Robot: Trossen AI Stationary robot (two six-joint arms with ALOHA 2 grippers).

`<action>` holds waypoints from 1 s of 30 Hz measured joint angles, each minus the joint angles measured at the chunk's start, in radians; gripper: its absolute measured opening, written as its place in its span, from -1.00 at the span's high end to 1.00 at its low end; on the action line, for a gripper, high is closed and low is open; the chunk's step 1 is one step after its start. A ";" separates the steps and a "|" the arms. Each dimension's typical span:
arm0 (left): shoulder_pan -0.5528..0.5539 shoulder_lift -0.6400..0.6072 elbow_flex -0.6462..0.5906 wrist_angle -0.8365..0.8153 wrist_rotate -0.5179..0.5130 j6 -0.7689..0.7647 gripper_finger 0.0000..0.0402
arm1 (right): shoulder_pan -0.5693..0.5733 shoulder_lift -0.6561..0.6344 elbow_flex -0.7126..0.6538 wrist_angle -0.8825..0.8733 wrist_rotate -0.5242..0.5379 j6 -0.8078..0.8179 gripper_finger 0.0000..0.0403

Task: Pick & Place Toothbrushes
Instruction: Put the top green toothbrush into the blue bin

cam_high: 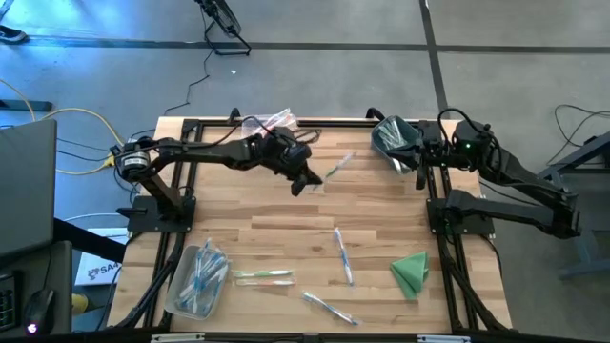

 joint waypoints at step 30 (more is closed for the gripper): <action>0.013 0.000 0.000 0.287 -0.095 -0.071 1.00 | 0.000 0.128 0.000 0.060 0.087 -0.042 0.99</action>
